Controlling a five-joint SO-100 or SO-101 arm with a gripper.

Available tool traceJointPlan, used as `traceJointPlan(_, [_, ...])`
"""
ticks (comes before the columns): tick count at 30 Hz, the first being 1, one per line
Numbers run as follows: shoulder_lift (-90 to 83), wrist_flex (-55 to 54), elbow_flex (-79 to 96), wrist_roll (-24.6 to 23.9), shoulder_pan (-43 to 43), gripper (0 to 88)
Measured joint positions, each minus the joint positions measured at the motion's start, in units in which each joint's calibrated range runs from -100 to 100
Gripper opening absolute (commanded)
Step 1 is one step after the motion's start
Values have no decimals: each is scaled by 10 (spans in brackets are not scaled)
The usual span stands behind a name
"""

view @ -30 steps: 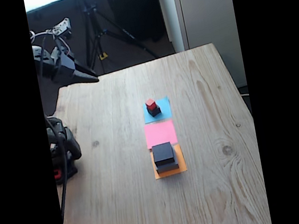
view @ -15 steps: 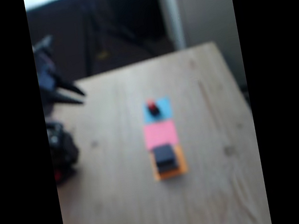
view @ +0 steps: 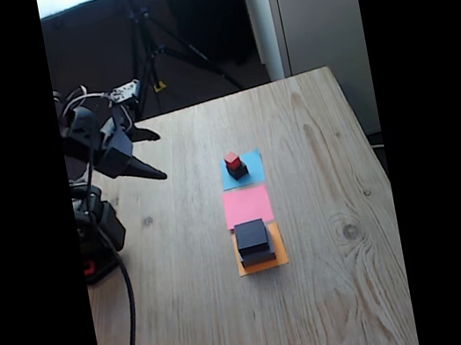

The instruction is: Tower of hanoi

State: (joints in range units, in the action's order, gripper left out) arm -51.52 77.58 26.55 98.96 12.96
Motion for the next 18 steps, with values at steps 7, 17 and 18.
traceJointPlan(7, [3, -273, 202, 3, 33, 501])
traceJointPlan(17, [-24, -337, 262, 3, 86, 522])
traceJointPlan(18, [-25, -352, 276, 3, 88, 527])
